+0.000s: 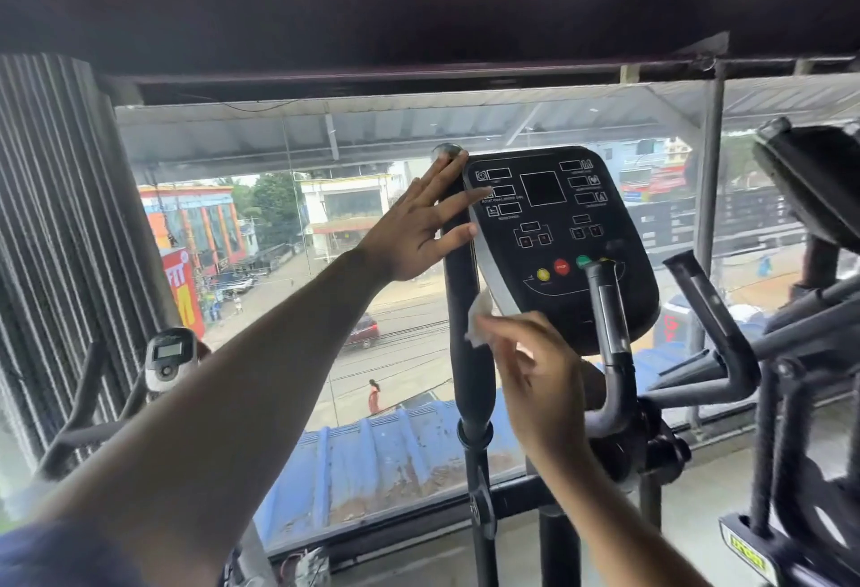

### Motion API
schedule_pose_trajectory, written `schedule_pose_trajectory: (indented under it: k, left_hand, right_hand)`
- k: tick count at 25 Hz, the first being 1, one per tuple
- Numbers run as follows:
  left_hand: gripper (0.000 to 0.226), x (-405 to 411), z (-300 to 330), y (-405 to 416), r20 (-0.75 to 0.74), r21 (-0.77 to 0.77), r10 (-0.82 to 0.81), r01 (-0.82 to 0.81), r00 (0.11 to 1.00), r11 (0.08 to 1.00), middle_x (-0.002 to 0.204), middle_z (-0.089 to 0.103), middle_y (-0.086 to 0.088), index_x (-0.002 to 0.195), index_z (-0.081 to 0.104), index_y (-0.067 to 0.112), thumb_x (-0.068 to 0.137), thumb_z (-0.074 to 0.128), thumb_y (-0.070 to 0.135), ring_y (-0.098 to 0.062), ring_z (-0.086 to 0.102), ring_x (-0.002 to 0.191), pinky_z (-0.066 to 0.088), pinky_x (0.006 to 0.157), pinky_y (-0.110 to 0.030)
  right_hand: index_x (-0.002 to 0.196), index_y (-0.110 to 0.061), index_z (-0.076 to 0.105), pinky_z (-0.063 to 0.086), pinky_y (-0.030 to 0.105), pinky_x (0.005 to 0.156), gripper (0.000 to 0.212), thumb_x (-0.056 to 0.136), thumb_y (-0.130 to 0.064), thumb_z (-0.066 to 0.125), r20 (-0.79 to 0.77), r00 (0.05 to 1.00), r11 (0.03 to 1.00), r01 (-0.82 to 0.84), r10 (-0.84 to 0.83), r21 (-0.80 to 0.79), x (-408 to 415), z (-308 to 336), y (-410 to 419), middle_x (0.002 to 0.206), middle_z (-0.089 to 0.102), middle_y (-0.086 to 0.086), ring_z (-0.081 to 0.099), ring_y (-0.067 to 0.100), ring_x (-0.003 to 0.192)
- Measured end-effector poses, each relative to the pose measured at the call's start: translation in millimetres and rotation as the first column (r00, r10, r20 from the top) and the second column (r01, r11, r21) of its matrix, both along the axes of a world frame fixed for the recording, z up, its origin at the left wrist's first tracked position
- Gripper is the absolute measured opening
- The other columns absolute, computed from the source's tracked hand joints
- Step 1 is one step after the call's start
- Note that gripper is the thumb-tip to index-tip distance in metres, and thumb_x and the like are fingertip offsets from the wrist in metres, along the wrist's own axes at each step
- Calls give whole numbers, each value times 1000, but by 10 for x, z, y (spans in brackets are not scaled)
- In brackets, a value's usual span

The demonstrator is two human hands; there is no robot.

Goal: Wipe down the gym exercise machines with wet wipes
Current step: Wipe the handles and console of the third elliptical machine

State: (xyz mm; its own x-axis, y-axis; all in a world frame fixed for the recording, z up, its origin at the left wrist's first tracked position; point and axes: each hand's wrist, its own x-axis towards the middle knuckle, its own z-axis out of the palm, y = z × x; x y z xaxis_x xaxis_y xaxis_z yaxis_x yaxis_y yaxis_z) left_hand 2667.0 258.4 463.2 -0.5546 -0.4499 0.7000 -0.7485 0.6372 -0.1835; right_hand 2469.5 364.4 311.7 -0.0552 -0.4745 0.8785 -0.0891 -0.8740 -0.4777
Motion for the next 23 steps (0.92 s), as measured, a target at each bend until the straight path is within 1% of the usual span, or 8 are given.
schedule_pose_trajectory:
  k: [3, 6, 8, 10, 12, 15, 19, 23]
  left_hand:
    - [58, -6, -4, -1, -6, -7, -15, 15, 1000, 1000, 176, 7, -2, 158, 44, 33, 107, 36, 60, -22, -3, 162, 18, 127, -60]
    - [57, -25, -21, -9, -24, -17, -41, 40, 999, 999, 175, 9, -5, 157, 45, 30, 108, 37, 58, -24, -2, 162, 16, 129, -56]
    - [59, -30, -48, -6, -9, -28, -34, 33, 999, 999, 176, 7, -4, 158, 44, 34, 107, 34, 62, -23, -4, 162, 16, 128, -59]
    - [66, -22, 41, 40, 66, -36, 20, -18, 998, 999, 176, 3, -3, 158, 42, 39, 103, 26, 72, -23, -8, 162, 9, 127, -64]
    - [76, 0, 181, 69, 174, -104, 105, -88, 979, 991, 176, -4, -6, 157, 41, 42, 97, 20, 83, -27, -14, 161, 0, 127, -65]
    - [84, -10, 395, 7, 285, -121, 146, -116, 947, 986, 175, -11, -7, 159, 35, 46, 90, 19, 91, -29, -19, 160, -5, 126, -66]
    - [79, 4, 337, -124, 203, -58, -1, 13, 979, 998, 176, -3, -4, 158, 39, 42, 94, 28, 85, -28, -14, 161, 2, 126, -67]
    - [71, 39, 209, -344, 86, -112, -169, 178, 982, 978, 176, 7, -6, 156, 46, 37, 98, 36, 78, -30, -7, 162, 12, 124, -70]
  right_hand:
    - [111, -13, 75, 58, 48, 75, 28, 97, 7, 62, -71, 991, 992, 107, -111, -62, -13, -366, 95, 103, 68, -8, 71, 20, 97]
    - [113, -11, 75, 60, 40, 73, 27, 95, 5, 64, -217, 964, 987, 137, -153, -85, -228, -470, 215, 104, 67, -11, 71, 14, 95]
    - [112, -9, 76, 58, 29, 73, 23, 95, -1, 62, -331, 926, 978, 139, -184, -154, -357, -281, 262, 103, 66, -10, 68, 8, 90]
    - [111, -6, 76, 53, 26, 79, 22, 95, 0, 63, -414, 866, 942, 166, -280, -291, -462, 90, 234, 102, 67, -3, 65, 13, 89]
    - [110, -6, 76, 52, 31, 84, 22, 93, 3, 67, -493, 764, 865, 166, -416, -473, -490, 489, 203, 102, 68, 0, 61, 23, 90]
    - [107, -10, 76, 53, 33, 81, 25, 90, 7, 68, -554, 620, 766, 124, -556, -630, -390, 928, 92, 106, 68, -2, 56, 26, 90]
    - [106, -15, 71, 57, 38, 75, 32, 86, 8, 58, -700, 381, 786, 145, -605, -601, -177, 1072, 0, 112, 56, -4, 49, 17, 100]
    - [116, -13, 66, 58, 34, 81, 34, 90, 3, 51, -824, 261, 864, 167, -503, -475, -75, 714, 312, 117, 46, -3, 52, 16, 100]
